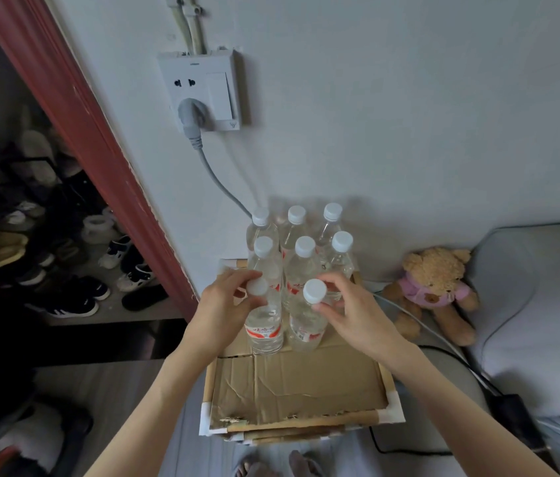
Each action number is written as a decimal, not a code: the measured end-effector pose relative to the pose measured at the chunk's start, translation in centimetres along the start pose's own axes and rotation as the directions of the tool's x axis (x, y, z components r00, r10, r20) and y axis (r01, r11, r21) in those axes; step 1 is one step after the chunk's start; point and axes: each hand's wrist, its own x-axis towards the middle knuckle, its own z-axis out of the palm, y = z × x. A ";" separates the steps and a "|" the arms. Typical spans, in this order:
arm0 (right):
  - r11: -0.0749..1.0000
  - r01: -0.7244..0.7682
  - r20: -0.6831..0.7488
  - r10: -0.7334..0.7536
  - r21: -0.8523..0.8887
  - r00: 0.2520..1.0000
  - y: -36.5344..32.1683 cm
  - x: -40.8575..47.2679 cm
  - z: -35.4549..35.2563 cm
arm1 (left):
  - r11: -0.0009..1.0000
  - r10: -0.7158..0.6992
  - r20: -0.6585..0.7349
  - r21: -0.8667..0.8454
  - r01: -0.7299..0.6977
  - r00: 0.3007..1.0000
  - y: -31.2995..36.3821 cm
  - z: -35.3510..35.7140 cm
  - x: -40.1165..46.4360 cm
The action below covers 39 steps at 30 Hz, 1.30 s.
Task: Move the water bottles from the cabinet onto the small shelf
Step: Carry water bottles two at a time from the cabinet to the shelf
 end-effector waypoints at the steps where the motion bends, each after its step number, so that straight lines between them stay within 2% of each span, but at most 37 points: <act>1: 1.000 -0.005 -0.044 0.004 -0.026 0.999 0.0 -0.1 0.2 | 1.000 0.007 -0.016 0.004 -0.007 1.000 0.0 0.2 -0.1; 4: 1.000 -0.016 -0.128 0.016 0.003 0.992 -0.1 -0.4 1.1 | 0.999 0.038 -0.045 -0.010 -0.038 0.998 -0.1 0.6 -0.6; 6: 0.998 -0.028 -0.119 0.036 0.063 0.992 0.6 -0.7 1.8 | 0.998 0.036 -0.058 -0.040 -0.038 0.998 -0.2 0.8 -0.9; 9: 0.972 -0.131 0.014 0.131 0.197 0.991 1.9 -1.3 3.0 | 0.987 -0.036 -0.011 -0.158 0.034 0.999 -0.9 0.7 -0.8; 12: 0.924 -0.156 0.107 0.126 0.350 0.986 2.6 -1.8 4.1 | 0.954 -0.122 0.095 -0.263 0.143 0.988 -2.5 0.6 -0.9; 16: 0.924 -0.201 0.110 0.175 0.325 0.978 3.2 -1.8 5.1 | 0.894 -0.265 0.212 -0.311 0.322 0.941 -5.8 2.4 -3.0; 21: 0.879 -0.437 0.240 0.390 0.190 0.889 5.0 -2.4 6.9 | 0.859 -0.394 0.261 -0.239 0.454 0.882 -7.6 5.8 -4.9; 25: 0.834 -0.481 0.239 0.426 0.271 0.873 5.0 -2.1 7.8 | 0.843 -0.442 0.185 -0.247 0.477 0.877 -7.9 7.0 -4.6; 32: 0.820 -0.431 0.123 0.417 0.376 0.901 4.3 -1.4 8.9 | 0.863 -0.457 0.115 -0.184 0.471 0.882 -7.4 7.0 -3.9; 39: 0.823 -0.426 0.141 0.403 0.376 0.904 4.5 -1.0 8.4 | 0.869 -0.462 0.071 -0.165 0.467 0.884 -6.4 7.1 -3.9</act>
